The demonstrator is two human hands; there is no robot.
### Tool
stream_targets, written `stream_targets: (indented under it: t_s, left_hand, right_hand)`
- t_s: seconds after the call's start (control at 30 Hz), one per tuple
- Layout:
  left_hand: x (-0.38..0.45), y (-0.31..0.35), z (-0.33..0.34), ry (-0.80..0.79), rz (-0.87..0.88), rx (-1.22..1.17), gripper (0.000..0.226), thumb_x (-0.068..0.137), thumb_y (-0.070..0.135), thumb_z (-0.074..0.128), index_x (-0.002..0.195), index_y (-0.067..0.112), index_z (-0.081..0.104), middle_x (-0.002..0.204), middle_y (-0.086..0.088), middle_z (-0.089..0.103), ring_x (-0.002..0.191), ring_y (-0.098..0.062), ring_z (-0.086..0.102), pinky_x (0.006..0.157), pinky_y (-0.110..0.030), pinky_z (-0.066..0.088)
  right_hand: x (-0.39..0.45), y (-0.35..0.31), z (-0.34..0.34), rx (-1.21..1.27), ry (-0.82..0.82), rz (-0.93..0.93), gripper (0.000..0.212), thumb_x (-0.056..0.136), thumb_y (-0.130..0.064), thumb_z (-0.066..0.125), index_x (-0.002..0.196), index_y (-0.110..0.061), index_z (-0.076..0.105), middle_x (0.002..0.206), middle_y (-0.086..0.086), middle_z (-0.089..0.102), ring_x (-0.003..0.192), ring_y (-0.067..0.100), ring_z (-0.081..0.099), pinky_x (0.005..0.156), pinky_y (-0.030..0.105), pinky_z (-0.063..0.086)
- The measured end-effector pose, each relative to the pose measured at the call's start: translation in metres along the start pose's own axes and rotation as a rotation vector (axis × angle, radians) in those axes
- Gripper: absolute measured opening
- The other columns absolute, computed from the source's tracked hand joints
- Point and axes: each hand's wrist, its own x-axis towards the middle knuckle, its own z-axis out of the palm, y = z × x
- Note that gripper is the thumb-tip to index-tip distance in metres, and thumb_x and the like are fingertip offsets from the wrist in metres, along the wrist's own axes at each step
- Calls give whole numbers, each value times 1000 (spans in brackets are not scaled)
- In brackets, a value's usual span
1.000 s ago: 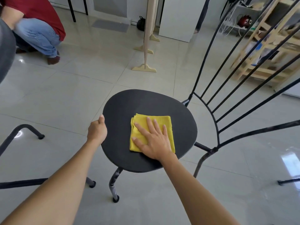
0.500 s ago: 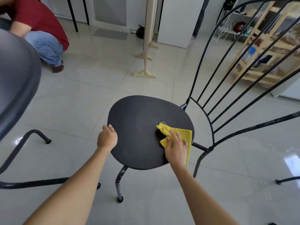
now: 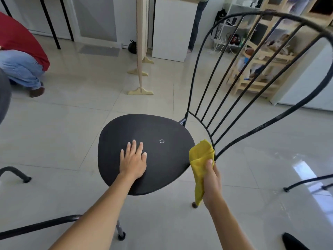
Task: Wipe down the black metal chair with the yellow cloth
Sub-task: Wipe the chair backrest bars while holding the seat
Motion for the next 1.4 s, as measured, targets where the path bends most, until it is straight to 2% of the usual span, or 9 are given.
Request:
stream_targets:
  t_s: [0.33,0.53,0.63,0.77,0.87,1.03,1.17,1.3,1.4]
  left_hand:
    - [1,113,46,-44,222,12,50,101,29,16,151,23,10,161,-3,2,148,-23,-1,117,-49,1]
    - [12,129,53,-37,315,41,50,101,31,12,151,27,7,161,-1,2,148,-20,-3,118,-48,0]
    - [15,130,56,-27,366,87,50,101,33,8,150,30,2,161,3,-2,148,-17,-5,118,-46,-1]
    - [16,128,62,-9,484,171,51,99,34,3,150,30,0,161,5,2,148,-16,0,118,-45,4]
    - [15,127,63,29,492,179,63,90,39,-12,150,30,2,161,5,5,148,-16,4,118,-44,7]
    - [18,130,62,22,479,103,50,101,33,8,150,32,6,160,6,5,148,-14,2,119,-42,5]
    - [17,130,61,29,476,92,49,101,33,9,150,32,7,160,7,6,147,-13,3,119,-41,5]
    - [17,127,64,51,479,112,58,94,37,-5,150,32,8,160,6,8,147,-13,6,118,-41,7]
    - [19,126,67,39,471,82,68,86,42,-13,150,34,8,160,8,7,147,-11,5,118,-40,6]
  right_hand:
    - [0,0,-73,64,341,-43,37,100,-44,33,123,-31,59,116,-1,62,111,22,56,100,41,44]
    - [27,-43,-65,255,306,-166,30,101,-43,32,121,-38,53,99,-16,60,95,8,58,90,29,46]
    - [40,-50,-56,376,218,-170,42,101,-44,31,135,-28,50,123,-4,61,114,16,57,104,38,43]
    - [52,-44,-39,213,103,-308,35,104,-34,27,131,-28,47,114,-12,59,102,-2,55,86,16,43]
    - [59,-30,-32,31,108,-345,31,103,-28,34,123,-16,54,104,-6,63,94,3,58,82,20,44]
    - [72,-7,-36,-228,151,-305,15,100,-16,45,98,-19,59,87,-10,64,81,-1,60,78,27,47]
    - [72,-12,-39,-286,173,-326,15,99,-16,46,98,-13,61,86,-7,64,74,-5,60,62,4,44]
    - [66,-30,-42,-347,241,-395,16,99,-24,46,95,-17,59,82,-3,66,76,16,64,63,27,49]
    - [54,-64,-49,-340,279,-522,18,100,-27,43,91,-17,55,67,-9,56,56,3,51,53,18,40]
